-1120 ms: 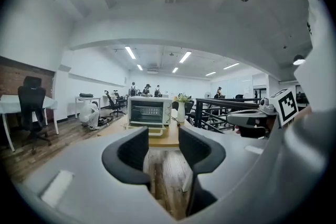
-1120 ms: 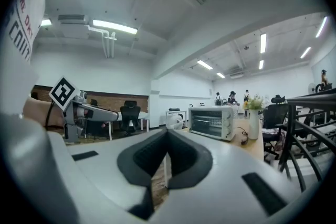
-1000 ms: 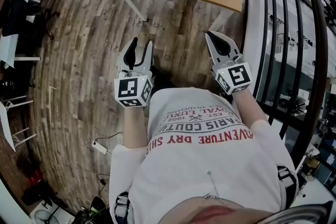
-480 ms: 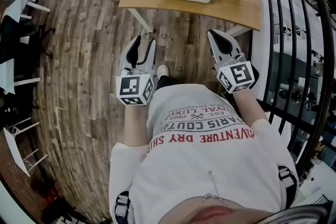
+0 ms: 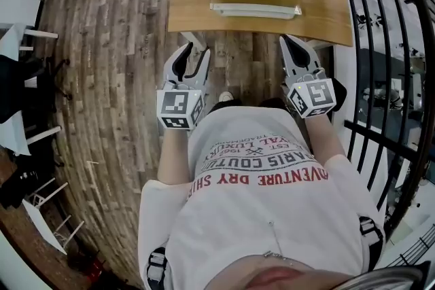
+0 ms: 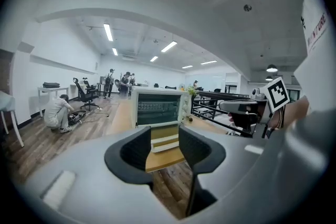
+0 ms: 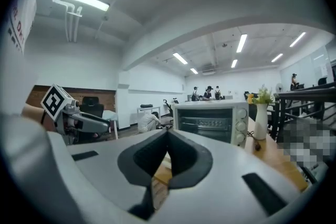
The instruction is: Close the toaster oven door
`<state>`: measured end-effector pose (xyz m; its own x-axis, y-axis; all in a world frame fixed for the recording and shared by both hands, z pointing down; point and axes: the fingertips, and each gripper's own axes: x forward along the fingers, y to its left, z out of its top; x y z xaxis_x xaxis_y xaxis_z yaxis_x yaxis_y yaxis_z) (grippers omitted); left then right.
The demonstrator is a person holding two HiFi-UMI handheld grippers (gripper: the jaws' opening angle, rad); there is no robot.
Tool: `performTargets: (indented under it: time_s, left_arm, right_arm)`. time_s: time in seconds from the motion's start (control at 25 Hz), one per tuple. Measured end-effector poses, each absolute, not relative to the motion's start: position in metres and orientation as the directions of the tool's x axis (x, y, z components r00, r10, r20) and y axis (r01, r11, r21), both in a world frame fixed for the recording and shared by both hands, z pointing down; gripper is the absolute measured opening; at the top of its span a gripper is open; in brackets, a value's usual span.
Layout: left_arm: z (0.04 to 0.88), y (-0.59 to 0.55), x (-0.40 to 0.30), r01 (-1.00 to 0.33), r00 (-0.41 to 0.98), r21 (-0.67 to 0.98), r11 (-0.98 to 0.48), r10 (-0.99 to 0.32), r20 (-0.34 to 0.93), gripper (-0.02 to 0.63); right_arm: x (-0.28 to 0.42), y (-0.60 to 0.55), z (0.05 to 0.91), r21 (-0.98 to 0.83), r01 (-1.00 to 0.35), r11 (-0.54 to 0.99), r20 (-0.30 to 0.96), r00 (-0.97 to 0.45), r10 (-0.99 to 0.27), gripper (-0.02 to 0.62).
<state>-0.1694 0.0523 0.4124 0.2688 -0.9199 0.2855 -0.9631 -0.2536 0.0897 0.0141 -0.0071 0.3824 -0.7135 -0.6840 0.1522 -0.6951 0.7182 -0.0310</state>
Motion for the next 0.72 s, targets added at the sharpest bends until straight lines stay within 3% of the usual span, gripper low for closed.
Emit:
performTargets:
  time_s: [0.36,0.72]
  left_arm:
    - [0.475,-0.003,-0.165,-0.948,0.317,0.133,-0.288,-0.86,0.4,0.166]
    - [0.547,-0.051,-0.155,-0.95,0.312,0.165,-0.264,-0.805,0.505,0.166]
  right_arm:
    - [0.022,-0.052,0.416,-0.058,-0.728,0.683,0.202,-0.679,-0.706,-0.014]
    - [0.022,-0.092,0.446,-0.091,-0.676,0.731,0.237,-0.728,-0.644,-0.014]
